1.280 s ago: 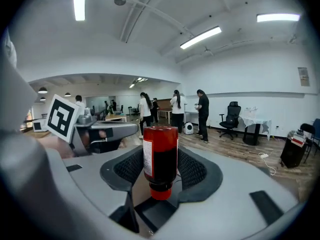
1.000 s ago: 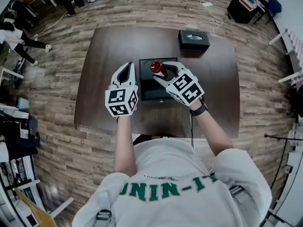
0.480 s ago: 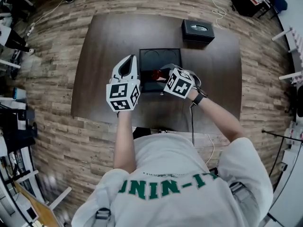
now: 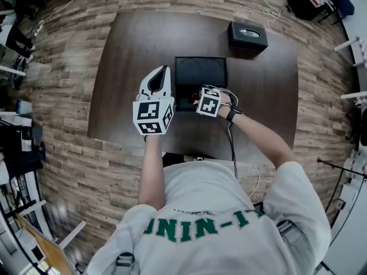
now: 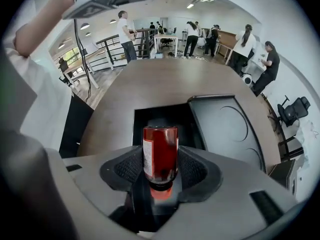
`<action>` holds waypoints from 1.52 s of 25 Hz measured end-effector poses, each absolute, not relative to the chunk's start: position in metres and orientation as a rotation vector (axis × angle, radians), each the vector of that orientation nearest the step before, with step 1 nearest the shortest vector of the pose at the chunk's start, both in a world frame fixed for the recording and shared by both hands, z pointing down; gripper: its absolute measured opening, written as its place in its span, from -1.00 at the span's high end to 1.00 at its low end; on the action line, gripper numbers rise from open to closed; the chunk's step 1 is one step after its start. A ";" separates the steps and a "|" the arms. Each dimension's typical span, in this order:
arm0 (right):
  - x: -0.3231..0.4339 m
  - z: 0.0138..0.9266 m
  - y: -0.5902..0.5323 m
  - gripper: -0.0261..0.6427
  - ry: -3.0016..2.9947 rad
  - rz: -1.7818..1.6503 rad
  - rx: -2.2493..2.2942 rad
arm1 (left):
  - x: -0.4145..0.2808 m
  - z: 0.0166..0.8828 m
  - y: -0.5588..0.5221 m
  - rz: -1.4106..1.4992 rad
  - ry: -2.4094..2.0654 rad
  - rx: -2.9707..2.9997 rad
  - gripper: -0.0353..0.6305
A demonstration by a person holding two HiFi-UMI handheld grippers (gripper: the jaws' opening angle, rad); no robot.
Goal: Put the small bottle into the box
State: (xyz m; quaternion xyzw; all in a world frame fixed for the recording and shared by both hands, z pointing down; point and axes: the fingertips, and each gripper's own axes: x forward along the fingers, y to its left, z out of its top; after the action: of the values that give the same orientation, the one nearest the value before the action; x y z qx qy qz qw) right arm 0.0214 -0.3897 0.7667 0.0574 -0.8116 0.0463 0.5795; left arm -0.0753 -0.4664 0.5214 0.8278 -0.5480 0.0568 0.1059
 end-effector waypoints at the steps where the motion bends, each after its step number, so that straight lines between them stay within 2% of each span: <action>1: 0.021 0.774 -0.390 0.26 -1.885 0.116 0.121 | -0.078 0.523 -0.468 0.165 -1.612 2.435 0.86; 7: 0.023 0.810 -0.400 0.26 -1.809 0.148 0.088 | -0.098 0.543 -0.475 0.176 -1.624 2.385 0.86; 17: 0.015 0.820 -0.405 0.25 -1.800 0.197 0.056 | -0.112 0.545 -0.480 0.172 -1.646 2.366 0.86; 21: 0.016 0.820 -0.404 0.17 -1.826 0.209 0.099 | -0.111 0.543 -0.477 0.177 -1.637 2.365 0.86; 25: 0.014 0.814 -0.404 -0.07 -1.842 0.185 0.135 | -0.105 0.541 -0.473 0.171 -1.618 2.381 0.86; 27: 0.015 0.809 -0.407 -0.12 -1.852 0.173 0.168 | -0.103 0.538 -0.472 0.166 -1.615 2.391 0.86; 38: 0.032 0.737 -0.428 -0.17 -2.005 0.190 0.489 | -0.087 0.501 -0.463 0.101 -1.608 2.470 0.86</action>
State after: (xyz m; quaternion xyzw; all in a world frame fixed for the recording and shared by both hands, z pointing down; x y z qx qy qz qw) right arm 0.0321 -0.4284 0.7368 0.2030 -0.8324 0.0787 0.5096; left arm -0.0872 -0.4626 0.5014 0.8338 -0.5427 0.0340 0.0960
